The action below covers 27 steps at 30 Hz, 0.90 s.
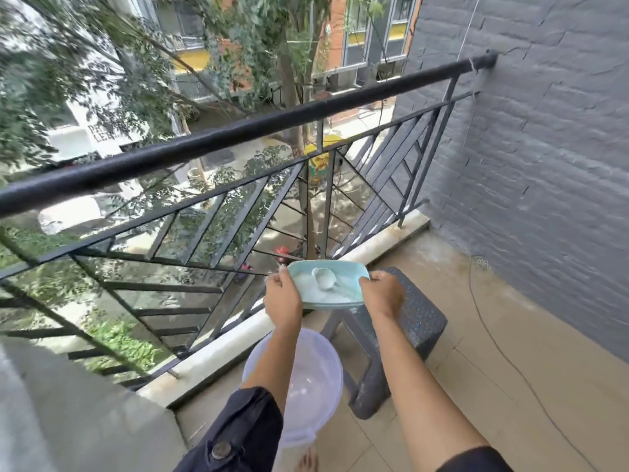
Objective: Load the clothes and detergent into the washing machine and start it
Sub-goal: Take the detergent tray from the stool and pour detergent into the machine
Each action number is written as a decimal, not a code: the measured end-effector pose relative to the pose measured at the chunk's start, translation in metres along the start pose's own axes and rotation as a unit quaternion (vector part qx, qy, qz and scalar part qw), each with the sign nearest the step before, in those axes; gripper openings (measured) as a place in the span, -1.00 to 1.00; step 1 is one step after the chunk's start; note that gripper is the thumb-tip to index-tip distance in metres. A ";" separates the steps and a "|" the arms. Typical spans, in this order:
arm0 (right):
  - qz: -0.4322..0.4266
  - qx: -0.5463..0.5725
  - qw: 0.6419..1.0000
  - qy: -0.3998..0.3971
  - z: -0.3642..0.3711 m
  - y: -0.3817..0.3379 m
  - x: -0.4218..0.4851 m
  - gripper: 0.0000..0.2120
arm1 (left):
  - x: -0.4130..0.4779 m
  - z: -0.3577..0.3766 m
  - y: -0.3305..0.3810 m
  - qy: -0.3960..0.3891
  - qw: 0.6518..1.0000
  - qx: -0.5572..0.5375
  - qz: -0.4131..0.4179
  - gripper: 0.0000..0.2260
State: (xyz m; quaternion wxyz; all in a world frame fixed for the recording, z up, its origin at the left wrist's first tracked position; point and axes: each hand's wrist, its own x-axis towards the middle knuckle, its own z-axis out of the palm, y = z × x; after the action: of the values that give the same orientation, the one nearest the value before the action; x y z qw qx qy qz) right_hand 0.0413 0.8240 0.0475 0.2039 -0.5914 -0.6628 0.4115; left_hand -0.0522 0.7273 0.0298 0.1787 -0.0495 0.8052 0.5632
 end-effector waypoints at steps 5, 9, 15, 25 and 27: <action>-0.041 0.020 0.999 -0.015 -0.003 -0.010 -0.045 -0.75 | -0.030 -0.050 -0.010 0.038 0.999 -0.026 0.004 -0.57; -0.068 0.019 0.996 -0.046 -0.001 -0.010 -0.088 -0.76 | -0.051 -0.095 -0.022 0.070 0.997 -0.024 -0.009 -0.56; -0.104 0.021 0.989 -0.103 0.020 -0.009 -0.150 -0.76 | -0.073 -0.166 -0.042 0.120 0.992 -0.034 -0.037 -0.55; -0.169 -0.009 0.967 -0.191 0.079 -0.032 -0.240 -0.77 | -0.082 -0.280 -0.076 0.198 0.977 -0.057 -0.062 -0.57; -0.185 -0.018 0.962 -0.202 0.094 -0.039 -0.258 -0.77 | -0.079 -0.304 -0.082 0.218 0.972 -0.055 -0.066 -0.56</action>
State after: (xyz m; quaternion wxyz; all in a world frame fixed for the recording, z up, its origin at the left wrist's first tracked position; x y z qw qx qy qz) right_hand 0.0025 0.5511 0.0799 0.1272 -0.3668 -0.7952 0.4658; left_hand -0.0260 0.4072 0.0758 0.0330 -0.2340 0.7877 0.5690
